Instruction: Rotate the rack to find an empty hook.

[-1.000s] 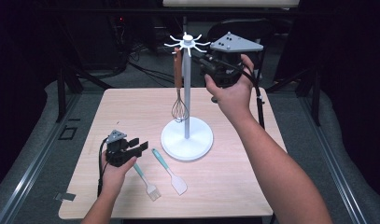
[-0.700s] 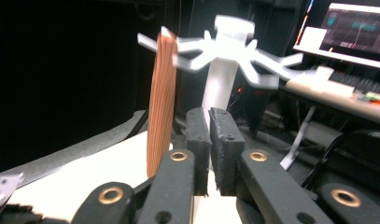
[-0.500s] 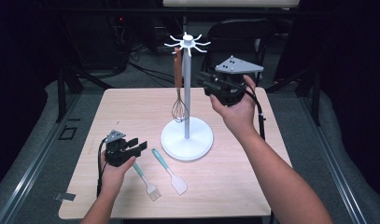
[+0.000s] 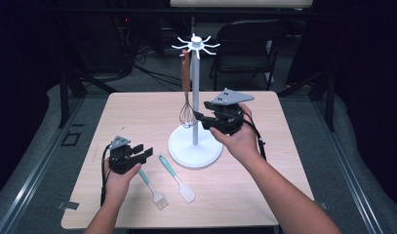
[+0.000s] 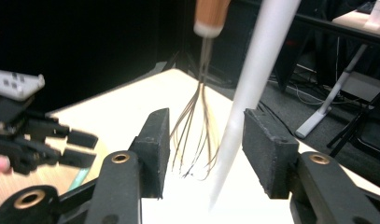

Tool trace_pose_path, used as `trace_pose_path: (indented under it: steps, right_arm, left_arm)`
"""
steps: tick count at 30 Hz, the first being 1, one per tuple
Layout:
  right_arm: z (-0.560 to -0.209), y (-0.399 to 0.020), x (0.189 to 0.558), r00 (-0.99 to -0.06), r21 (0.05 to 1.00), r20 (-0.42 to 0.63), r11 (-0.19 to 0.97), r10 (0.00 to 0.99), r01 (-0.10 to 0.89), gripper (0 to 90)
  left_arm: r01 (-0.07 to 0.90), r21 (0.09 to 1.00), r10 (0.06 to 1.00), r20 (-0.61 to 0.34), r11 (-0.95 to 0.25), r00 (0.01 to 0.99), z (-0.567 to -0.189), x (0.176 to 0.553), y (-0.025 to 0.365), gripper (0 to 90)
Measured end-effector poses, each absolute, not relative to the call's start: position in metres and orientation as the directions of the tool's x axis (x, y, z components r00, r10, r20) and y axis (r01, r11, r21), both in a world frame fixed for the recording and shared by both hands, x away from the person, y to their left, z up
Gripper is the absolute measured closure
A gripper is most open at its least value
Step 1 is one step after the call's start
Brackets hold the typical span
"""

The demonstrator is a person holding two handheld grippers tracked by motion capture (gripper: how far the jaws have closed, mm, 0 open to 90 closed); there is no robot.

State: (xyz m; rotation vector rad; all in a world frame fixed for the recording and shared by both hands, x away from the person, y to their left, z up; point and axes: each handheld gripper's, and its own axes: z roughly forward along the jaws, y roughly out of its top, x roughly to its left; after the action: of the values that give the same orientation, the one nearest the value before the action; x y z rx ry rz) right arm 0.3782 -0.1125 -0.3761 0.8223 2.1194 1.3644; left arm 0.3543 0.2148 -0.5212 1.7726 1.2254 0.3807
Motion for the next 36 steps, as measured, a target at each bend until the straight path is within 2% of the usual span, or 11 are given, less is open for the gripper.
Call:
trace_pose_path:
  steps: [13,16,19,25,33,36]
  right_arm:
    - [-0.443,-0.093,0.369,-0.752,0.830,-0.029,0.435,0.659,0.350,47.4]
    - [-0.463,-0.086,0.365,-0.761,0.787,0.005,0.467,0.649,0.403,52.8]
    - [-0.481,-0.078,0.359,-0.772,0.762,0.002,0.499,0.636,0.413,55.5]
    - [-0.516,-0.062,0.348,-0.788,0.724,0.055,0.519,0.613,0.455,56.9]
    - [-0.541,-0.047,0.341,-0.789,0.696,0.093,0.527,0.607,0.488,57.6]
    - [-0.549,-0.044,0.340,-0.787,0.684,0.098,0.533,0.609,0.498,60.4]
  left_arm:
    - [0.575,0.814,0.859,-0.231,-0.087,0.457,-0.523,0.354,0.215,51.7]
    - [0.573,0.815,0.858,-0.230,-0.087,0.459,-0.523,0.354,0.215,51.7]
    - [0.575,0.814,0.859,-0.232,-0.087,0.457,-0.523,0.354,0.215,51.7]
    - [0.577,0.812,0.858,-0.231,-0.090,0.459,-0.524,0.354,0.214,51.7]
    - [0.579,0.810,0.857,-0.233,-0.090,0.459,-0.524,0.354,0.214,51.6]
    - [0.579,0.811,0.857,-0.234,-0.088,0.459,-0.525,0.354,0.215,51.7]
